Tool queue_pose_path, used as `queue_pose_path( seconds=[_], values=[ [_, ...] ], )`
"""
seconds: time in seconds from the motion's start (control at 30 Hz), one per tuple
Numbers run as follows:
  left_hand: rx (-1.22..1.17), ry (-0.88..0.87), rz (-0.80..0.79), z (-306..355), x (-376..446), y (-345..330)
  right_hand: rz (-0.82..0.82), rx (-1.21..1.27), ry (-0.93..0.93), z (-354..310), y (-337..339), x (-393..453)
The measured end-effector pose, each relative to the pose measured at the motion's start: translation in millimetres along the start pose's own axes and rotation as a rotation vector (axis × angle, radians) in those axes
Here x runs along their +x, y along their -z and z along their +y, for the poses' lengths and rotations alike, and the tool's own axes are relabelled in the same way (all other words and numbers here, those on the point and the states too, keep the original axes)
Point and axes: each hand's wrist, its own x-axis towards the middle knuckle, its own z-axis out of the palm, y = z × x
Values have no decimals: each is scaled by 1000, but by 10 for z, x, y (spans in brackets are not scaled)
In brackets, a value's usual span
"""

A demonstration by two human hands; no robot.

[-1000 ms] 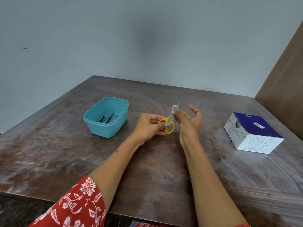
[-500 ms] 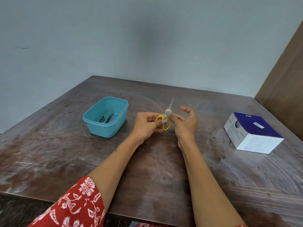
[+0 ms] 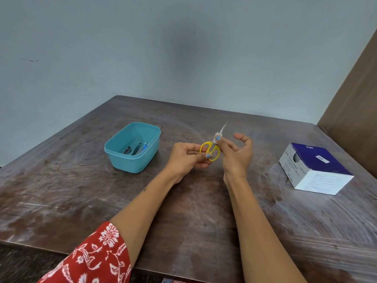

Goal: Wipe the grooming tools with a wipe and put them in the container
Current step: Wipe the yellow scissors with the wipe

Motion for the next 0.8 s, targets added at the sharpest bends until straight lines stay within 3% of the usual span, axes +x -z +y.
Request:
queue_pose_path(
  seconds=[0.23,0.37,0.53,0.7,0.8],
  values=[
    [17,-1,41,-2,19,44,-111,-78,-10,17,8,-2],
    [8,11,15,5,7,13,-22,-3,6,-17,16,14],
    [14,3,49,-5,31,41,-79,-37,-10,-8,3,-18],
    [20,16,7,16,2,6,36,17,26,-32,11,21],
    [12,6,16,4,13,15,9,-39,8,-26,9,4]
  ],
)
